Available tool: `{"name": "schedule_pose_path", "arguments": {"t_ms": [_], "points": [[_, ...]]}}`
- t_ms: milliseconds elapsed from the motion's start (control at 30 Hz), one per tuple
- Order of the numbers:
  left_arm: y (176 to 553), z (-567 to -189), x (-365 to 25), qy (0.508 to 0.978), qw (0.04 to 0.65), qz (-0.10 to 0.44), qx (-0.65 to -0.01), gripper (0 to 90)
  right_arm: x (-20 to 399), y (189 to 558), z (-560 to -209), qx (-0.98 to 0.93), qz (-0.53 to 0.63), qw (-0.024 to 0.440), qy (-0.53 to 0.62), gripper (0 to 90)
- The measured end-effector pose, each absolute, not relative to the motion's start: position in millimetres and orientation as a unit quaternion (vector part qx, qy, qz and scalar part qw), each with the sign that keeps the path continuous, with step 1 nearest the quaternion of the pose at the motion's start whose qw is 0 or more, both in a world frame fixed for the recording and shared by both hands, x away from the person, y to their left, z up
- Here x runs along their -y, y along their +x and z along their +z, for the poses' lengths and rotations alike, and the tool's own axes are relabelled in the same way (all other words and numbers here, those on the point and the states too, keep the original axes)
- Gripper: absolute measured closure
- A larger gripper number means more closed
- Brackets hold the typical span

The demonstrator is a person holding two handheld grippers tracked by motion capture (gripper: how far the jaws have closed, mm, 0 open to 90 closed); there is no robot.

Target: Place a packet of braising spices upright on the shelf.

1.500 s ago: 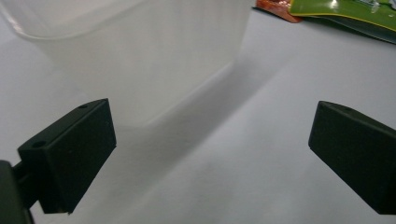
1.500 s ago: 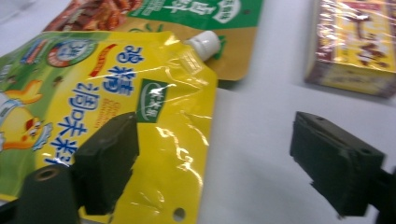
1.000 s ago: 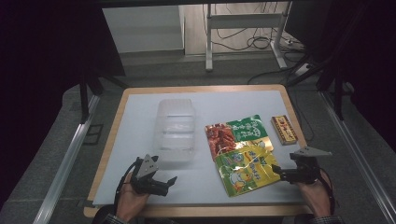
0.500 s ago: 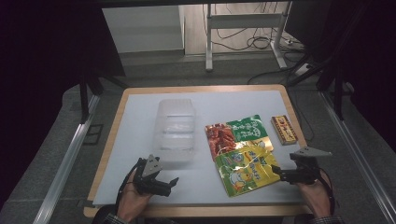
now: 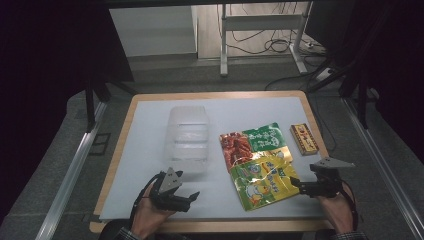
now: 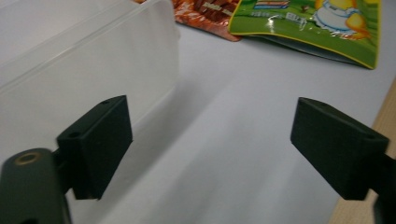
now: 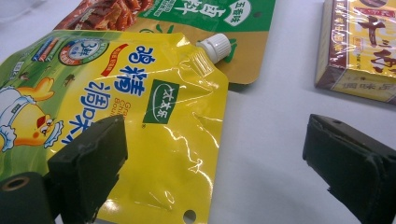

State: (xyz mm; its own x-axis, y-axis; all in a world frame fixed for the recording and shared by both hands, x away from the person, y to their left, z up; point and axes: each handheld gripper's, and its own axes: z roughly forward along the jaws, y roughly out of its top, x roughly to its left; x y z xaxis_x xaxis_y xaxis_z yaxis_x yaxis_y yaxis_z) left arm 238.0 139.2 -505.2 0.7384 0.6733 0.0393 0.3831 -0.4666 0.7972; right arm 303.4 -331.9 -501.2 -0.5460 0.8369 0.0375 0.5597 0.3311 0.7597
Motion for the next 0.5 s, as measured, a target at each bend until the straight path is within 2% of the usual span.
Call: {"name": "schedule_pose_path", "arguments": {"t_ms": [500], "points": [[239.6,-503.8,-113.5,0.849,0.429,0.138,-0.275,39.7,331.0,303.4,-501.1,-0.796,0.378,0.183,0.436,6.3]]}}
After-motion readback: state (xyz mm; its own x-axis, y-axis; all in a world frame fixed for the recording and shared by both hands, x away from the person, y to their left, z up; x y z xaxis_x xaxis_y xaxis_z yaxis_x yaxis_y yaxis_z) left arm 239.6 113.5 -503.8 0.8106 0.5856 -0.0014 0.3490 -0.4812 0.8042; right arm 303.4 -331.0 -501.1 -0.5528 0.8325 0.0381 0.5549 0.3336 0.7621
